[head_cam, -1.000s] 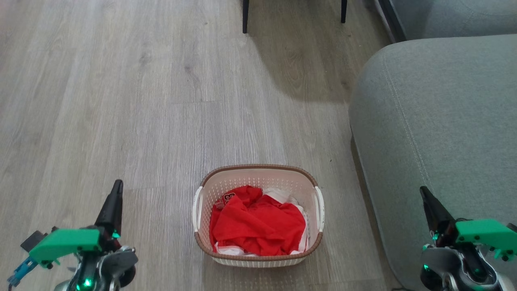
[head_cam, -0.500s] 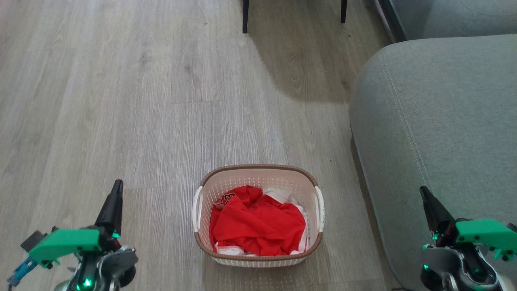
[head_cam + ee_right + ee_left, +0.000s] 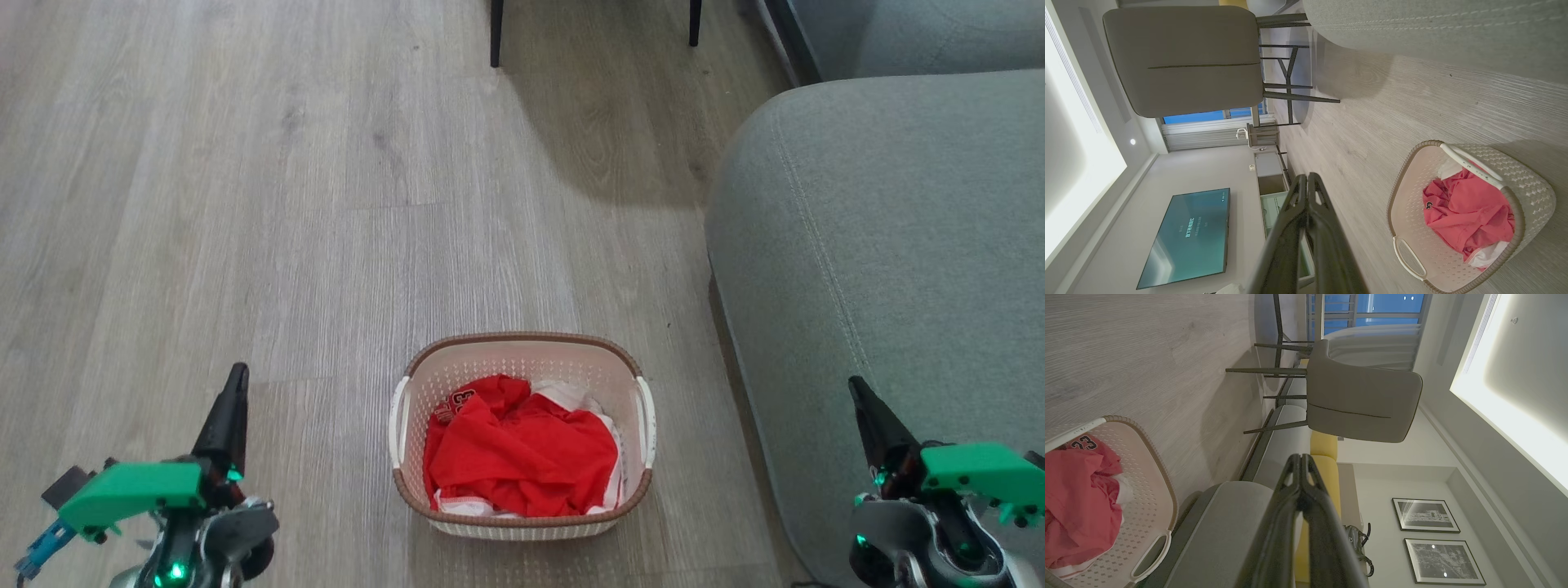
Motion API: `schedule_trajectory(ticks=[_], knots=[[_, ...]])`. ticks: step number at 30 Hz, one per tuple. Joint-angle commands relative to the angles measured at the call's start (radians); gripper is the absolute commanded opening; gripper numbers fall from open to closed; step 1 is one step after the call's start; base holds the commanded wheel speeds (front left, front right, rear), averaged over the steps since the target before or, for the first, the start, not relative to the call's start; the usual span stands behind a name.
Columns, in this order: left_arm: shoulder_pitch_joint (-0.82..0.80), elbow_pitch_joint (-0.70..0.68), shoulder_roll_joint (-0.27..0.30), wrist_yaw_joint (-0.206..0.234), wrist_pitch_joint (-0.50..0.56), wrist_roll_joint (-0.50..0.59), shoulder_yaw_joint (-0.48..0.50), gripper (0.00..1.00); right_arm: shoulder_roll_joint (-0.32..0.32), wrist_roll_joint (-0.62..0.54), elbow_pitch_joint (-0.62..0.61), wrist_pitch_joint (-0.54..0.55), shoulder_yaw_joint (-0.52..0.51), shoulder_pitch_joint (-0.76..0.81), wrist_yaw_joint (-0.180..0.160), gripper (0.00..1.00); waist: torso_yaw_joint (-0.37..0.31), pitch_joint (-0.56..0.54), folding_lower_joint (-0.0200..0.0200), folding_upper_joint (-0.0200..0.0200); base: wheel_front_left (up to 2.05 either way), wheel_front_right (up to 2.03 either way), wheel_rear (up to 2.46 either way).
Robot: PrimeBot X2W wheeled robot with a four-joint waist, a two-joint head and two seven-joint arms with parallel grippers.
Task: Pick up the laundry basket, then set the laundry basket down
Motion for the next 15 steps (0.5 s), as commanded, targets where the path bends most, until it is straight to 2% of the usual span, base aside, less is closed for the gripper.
schedule_trajectory(ticks=[1,7,8,9,10,11,15], knots=[[-0.056,-0.03,0.007,-0.007,0.003,0.002,0.036,0.0,-0.007,-0.01,-0.031,0.007,0.018,-0.049,0.003,0.0,0.0,0.0,0.0,0.0,0.0,0.0,0.0],[-0.056,-0.03,0.007,-0.007,0.003,0.002,0.036,0.0,-0.007,-0.01,-0.031,0.007,0.018,-0.049,0.003,0.0,0.0,0.0,0.0,0.0,0.0,0.0,0.0],[0.0,0.0,0.0,0.0,0.0,0.0,0.0,1.0,0.0,0.0,0.0,0.0,0.0,0.0,0.0,1.0,0.0,0.0,0.0,0.0,0.0,0.0,0.0],[0.003,0.009,0.0,0.001,-0.001,0.0,-0.002,0.0,0.001,0.0,0.009,-0.001,0.002,0.002,0.0,0.0,0.0,0.0,0.0,0.0,0.0,0.0,0.0],[0.003,0.009,0.0,0.001,-0.001,0.0,-0.002,0.0,0.001,0.0,0.009,-0.001,0.002,0.002,0.0,0.0,0.0,0.0,0.0,0.0,0.0,0.0,0.0],[0.011,0.023,-0.001,0.001,-0.001,0.0,-0.003,1.0,0.004,0.0,0.023,-0.002,0.003,0.009,0.0,1.0,0.0,0.0,0.0,0.0,0.0,0.0,0.0],[0.043,0.06,-0.006,0.001,-0.006,0.002,-0.008,1.0,0.009,-0.002,0.061,-0.007,0.011,0.033,0.0,1.0,0.0,0.0,0.0,0.0,0.0,0.0,0.0]])
